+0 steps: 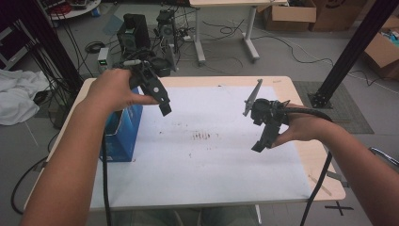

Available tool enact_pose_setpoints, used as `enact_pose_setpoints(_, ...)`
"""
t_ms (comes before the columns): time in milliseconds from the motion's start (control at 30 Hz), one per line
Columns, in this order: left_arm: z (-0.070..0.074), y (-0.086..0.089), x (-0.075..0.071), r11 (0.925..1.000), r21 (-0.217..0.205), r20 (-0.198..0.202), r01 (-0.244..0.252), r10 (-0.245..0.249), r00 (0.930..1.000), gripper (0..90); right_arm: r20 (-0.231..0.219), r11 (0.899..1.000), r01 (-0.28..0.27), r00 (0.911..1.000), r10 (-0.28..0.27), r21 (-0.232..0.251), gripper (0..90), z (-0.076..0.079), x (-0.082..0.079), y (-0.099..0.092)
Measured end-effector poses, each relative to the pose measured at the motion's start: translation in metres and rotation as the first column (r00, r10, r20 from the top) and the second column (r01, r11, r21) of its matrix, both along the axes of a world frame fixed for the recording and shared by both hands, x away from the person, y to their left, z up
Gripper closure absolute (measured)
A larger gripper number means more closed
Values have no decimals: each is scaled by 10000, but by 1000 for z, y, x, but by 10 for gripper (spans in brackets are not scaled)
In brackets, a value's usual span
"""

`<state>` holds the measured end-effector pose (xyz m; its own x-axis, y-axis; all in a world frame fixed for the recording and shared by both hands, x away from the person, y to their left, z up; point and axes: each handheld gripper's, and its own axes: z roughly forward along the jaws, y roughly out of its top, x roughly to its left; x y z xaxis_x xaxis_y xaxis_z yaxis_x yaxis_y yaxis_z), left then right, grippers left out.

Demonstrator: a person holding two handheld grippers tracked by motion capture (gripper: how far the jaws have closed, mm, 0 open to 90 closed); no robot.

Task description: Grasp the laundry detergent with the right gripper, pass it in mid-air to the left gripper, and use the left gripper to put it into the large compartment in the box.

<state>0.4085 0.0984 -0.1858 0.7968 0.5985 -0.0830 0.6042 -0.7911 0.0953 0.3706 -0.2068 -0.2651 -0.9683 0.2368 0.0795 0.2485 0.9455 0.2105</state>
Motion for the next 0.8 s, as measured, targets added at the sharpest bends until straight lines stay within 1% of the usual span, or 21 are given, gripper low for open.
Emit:
enact_pose_setpoints(67, -3, -4, -2, 9992, -13, -159, 388, -388, 9991, 1, -29, 10000, -9, 10000, 9, -7, 0, 0, 0, 1)
enact_pose_setpoints(100, -5, -8, -3, 9975, 0, -271, 712, -712, 9971, 1, -35, 10000, -1, 10000, 1, 5, 0, 0, 0, 2)
enact_pose_setpoints(133, -7, -11, -5, 9953, 38, -291, 969, -967, 9949, 1, 9, 10000, -18, 10000, 18, -31, 0, 0, 0, 3)
enact_pose_setpoints(200, -9, -16, -8, 9888, 51, -347, 1494, -1492, 9882, 1, 11, 9999, -89, 10000, 89, -78, 0, 1, 0, 5)
enact_pose_setpoints(267, -10, -21, -11, 9804, 56, -328, 1967, -1964, 9800, 1, 38, 10000, -86, 10000, 86, -51, 0, 2, -1, 6)
enact_pose_setpoints(300, -11, -24, -13, 9723, 90, -381, 2334, -2329, 9718, 1, 34, 10000, -88, 10000, 89, -39, 0, 2, -1, 6)
enact_pose_setpoints(333, -12, -26, -14, 9668, 128, -409, 2551, -2544, 9662, 1, 23, 10000, -82, 10000, 82, -30, 0, 1, 0, 7)
enact_pose_setpoints(400, -15, -33, -19, 9450, 300, -580, 3257, -3237, 9444, 1, 5, 9999, -119, 9999, 119, -92, 0, 1, 0, 7)
enact_pose_setpoints(467, -19, -39, -23, 9238, 465, -690, 3800, -3765, 9238, 1, -3, 9998, -120, 9999, 120, -130, 0, 0, 2, 6)
enact_pose_setpoints(500, -21, -41, -24, 9200, 537, -801, 3882, -3835, 9201, 1, -25, 9999, -92, 10000, 92, -71, 0, 0, 2, 5)
enact_pose_setpoints(567, -24, -45, -22, 9204, 572, -874, 3869, -3814, 9203, 1, 0, 10000, -67, 10000, 67, -74, 0, 1, 4, 4)
enact_pose_setpoints(667, -26, -49, -23, 9085, 406, -904, 4160, -4113, 9070, 1, 7, 10000, -5, 10000, 5, -7, 0, 0, 6, 2)
enact_pose_setpoints(700, -27, -51, -23, 9033, 414, -954, 4270, -4218, 9016, 1, -24, 10000, 21, 10000, -21, -16, 0, 0, 7, 2)
enact_pose_setpoints(767, -28, -53, -25, 8961, 337, -927, 4425, -4380, 8942, 1, -52, 9999, 28, 10000, -28, -123, 0, -2, 6, 2)
enact_pose_setpoints(800, -28, -54, -25, 8964, 390, -941, 4416, -4367, 8947, 1, -64, 9998, 10, 10000, -11, -175, 0, -2, 6, 3)
